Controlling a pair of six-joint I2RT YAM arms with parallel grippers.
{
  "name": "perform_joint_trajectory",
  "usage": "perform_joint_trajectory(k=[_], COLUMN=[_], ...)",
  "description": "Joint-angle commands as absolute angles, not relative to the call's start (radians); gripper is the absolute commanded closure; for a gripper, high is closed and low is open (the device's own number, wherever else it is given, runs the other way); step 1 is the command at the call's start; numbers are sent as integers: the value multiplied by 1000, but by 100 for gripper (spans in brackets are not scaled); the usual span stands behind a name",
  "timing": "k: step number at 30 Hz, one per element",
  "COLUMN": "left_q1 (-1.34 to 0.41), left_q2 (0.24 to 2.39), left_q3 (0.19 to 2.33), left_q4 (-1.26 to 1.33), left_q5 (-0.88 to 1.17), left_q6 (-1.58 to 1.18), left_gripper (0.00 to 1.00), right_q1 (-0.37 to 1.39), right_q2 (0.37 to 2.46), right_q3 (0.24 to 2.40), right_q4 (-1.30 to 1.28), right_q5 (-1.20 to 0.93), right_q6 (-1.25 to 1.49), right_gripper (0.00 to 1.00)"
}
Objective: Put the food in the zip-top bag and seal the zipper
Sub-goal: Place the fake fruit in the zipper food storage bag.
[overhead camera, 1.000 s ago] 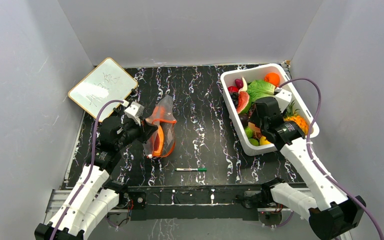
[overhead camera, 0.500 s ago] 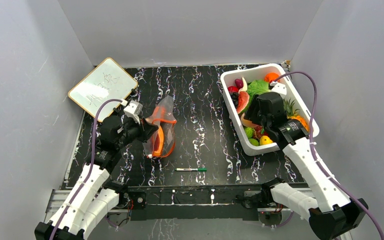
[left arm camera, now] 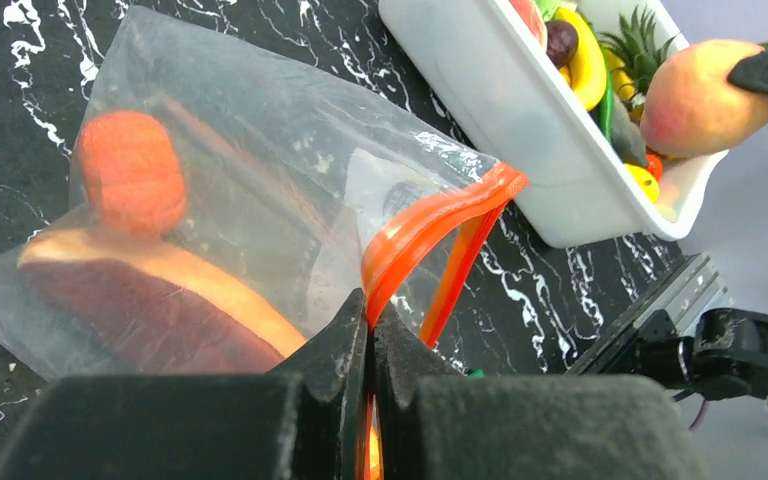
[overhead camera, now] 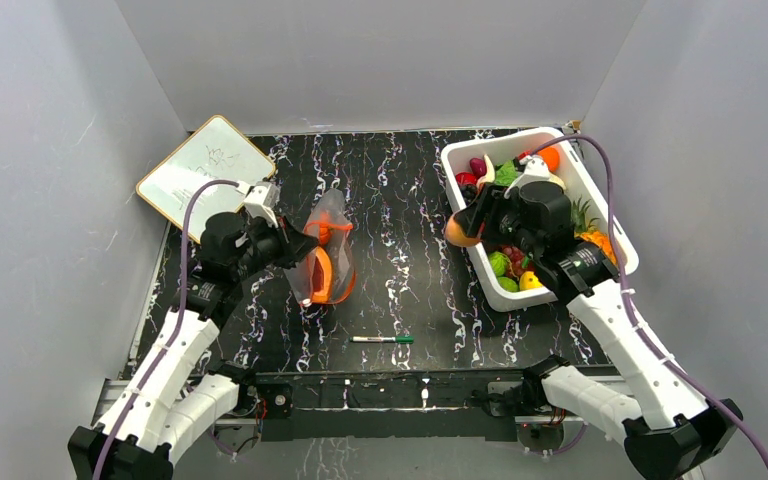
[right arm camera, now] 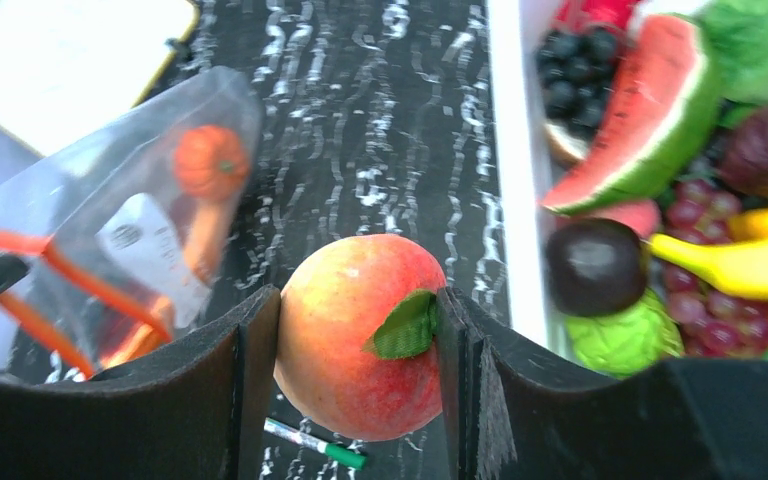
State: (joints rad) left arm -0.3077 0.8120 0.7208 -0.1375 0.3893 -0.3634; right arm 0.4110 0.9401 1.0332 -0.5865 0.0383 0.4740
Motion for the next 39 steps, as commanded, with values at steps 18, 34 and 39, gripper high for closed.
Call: perform_joint_trajectory(k=[18, 34, 39], left_q1=[-309, -310, -310], left_q2=[859, 818, 799], left_q3=[845, 894, 892], left_q4=[-110, -156, -170], left_q5=[454, 534, 498], left_q6=[-570, -602, -616], left_gripper=[100, 100, 100], right_q1=[981, 1129, 1129], right_q2=[1035, 1268, 1303], right_q3=[951, 965, 949], right_q4=[36, 242, 268], right_q5=[62, 269, 306], right_q6=[353, 185, 172], right_gripper=[71, 72, 63])
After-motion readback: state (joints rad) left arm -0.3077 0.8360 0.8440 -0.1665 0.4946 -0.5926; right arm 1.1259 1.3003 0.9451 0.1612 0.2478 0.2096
